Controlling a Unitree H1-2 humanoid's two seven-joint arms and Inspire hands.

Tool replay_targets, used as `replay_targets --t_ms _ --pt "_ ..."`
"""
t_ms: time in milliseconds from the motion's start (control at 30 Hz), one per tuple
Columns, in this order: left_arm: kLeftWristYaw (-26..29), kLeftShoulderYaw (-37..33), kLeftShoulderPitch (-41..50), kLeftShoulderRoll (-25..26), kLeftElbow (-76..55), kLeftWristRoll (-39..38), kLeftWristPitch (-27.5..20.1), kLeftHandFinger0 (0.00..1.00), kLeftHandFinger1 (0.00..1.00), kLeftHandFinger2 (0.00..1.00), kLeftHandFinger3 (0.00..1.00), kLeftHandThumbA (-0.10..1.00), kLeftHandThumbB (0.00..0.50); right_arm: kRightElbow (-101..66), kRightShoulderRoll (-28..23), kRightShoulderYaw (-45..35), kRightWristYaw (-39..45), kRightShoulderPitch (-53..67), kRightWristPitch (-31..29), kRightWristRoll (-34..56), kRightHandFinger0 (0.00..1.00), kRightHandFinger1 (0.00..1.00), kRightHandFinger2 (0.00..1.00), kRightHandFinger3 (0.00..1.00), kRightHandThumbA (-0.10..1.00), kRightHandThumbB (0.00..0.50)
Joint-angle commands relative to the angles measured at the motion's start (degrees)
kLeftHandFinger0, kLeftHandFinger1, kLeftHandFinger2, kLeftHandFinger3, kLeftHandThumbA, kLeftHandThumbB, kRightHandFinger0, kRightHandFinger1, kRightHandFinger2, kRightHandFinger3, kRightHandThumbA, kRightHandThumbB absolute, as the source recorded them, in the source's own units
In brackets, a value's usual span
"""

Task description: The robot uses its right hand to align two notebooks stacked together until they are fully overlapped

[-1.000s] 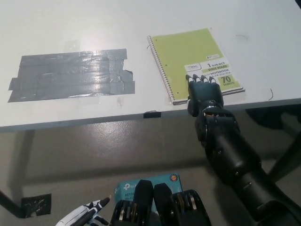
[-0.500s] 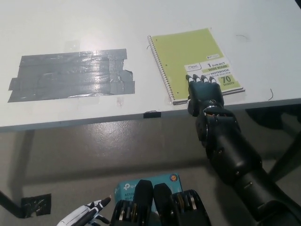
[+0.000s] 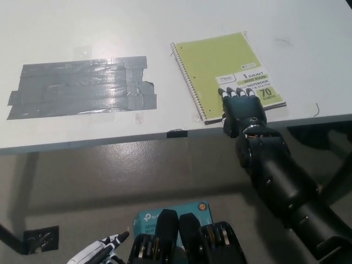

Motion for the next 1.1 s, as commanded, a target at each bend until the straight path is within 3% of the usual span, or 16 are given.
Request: replay_targets --t_ms 0,67,133,233,400,567,733,833,1067 --pt "0.9 0.7 0.8 0.5 -0.8 0.6 -1.8 0.58 0.50 0.49 0.97 1.00 0.500 -2.4 -3.4 0.4 5.0 -2.3 -0.1 2.0 1.00 1.00 1.00 1.00 1.00 0.500" --pt "1.1 0.9 1.2 0.3 -1.4 0.6 -1.3 0.44 0.40 0.43 0.95 1.00 0.500 -3.5 -4.1 0.4 5.8 -2.3 0.2 2.4 1.00 1.00 1.00 1.00 1.00 0.500" --pt "1.0 1.0 1.7 0.4 -1.7 0.6 -1.5 0.38 0.35 0.39 0.94 1.00 0.500 -4.5 -4.8 0.3 6.0 -2.2 -0.1 2.9 1.00 1.00 1.00 1.00 1.00 0.500" --pt "0.9 1.1 2.0 0.2 -1.7 0.4 -1.6 0.37 0.35 0.41 0.93 1.00 0.500 -5.4 -5.1 0.2 6.0 -2.2 0.4 3.2 1.00 1.00 1.00 1.00 1.00 0.500" --pt "1.2 1.3 2.6 0.1 -1.0 0.5 -3.3 0.34 0.33 0.38 0.80 1.00 0.500 -6.0 -4.6 -0.5 5.7 -2.8 1.2 3.7 1.00 1.00 1.00 1.00 1.00 0.500" --pt "1.0 1.3 3.1 -0.1 -1.3 0.4 -2.1 0.37 0.36 0.39 0.81 1.00 0.500 -8.3 -3.0 -3.1 7.1 -3.0 1.2 3.4 1.00 1.00 1.00 1.00 1.00 0.500" --pt "0.7 1.7 3.5 -0.2 -0.3 -0.3 -2.5 0.37 0.33 0.35 0.82 1.00 0.500 -8.3 -2.1 -5.4 8.0 -5.4 1.2 2.9 1.00 1.00 1.00 1.00 1.00 0.500" --pt "0.7 2.0 3.6 -0.9 0.5 -0.9 -2.8 0.28 0.31 0.33 0.80 1.00 0.500 -8.2 -1.9 -6.8 8.1 -7.5 1.2 3.4 1.00 1.00 1.00 1.00 1.00 0.500" --pt "0.6 2.1 4.4 -0.5 -0.5 -0.1 -2.4 0.36 0.35 0.39 0.79 1.00 0.500 -7.8 -2.5 -11.3 8.2 -11.1 1.2 3.1 1.00 1.00 1.00 1.00 1.00 0.500"
